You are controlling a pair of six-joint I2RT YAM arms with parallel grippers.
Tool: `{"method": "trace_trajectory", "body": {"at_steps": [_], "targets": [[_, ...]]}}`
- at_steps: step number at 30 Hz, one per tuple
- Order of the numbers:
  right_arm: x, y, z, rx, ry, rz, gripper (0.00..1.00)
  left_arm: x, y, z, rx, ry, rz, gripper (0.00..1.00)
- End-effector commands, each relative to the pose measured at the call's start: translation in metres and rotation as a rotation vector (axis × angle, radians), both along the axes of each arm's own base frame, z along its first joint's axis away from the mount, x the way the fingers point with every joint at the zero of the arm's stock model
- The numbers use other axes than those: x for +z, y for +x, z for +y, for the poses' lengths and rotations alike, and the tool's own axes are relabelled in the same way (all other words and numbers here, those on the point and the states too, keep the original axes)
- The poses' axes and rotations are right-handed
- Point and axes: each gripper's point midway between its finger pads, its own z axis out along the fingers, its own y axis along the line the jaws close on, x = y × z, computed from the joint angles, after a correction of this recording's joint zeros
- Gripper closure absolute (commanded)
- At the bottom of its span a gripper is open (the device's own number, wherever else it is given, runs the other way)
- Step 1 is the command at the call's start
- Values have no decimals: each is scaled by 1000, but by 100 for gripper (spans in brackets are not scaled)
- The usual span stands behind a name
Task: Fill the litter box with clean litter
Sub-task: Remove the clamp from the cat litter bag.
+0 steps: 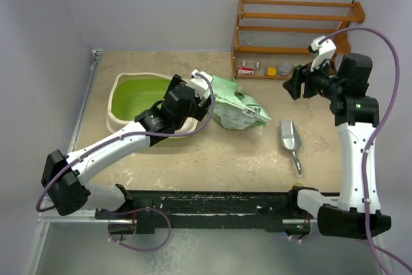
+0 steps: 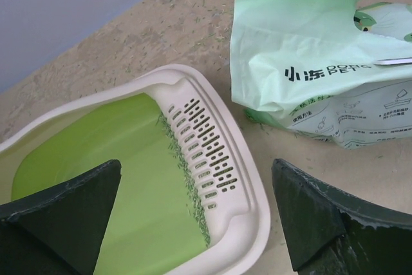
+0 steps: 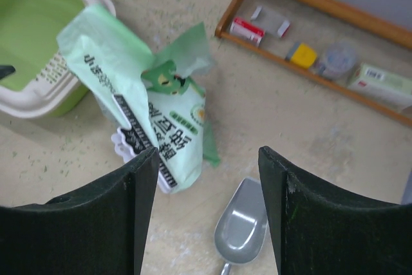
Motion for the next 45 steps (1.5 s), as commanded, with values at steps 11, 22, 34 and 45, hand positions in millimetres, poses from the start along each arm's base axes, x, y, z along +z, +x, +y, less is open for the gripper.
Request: {"method": "trace_trajectory", "body": {"at_steps": [11,22,34,45], "targets": [[-3,23,39,145,-9,25,34,2,19,-45,-213,-60,-122,0],[-14,29,49,176,-8,61,34,-10,22,-47,-359,160,-299,3],[-40,6,48,176,-6,108,34,-24,23,-78,-560,249,-234,10],[-92,-55,45,171,8,437,34,-60,68,-80,-581,419,-130,40]]}}
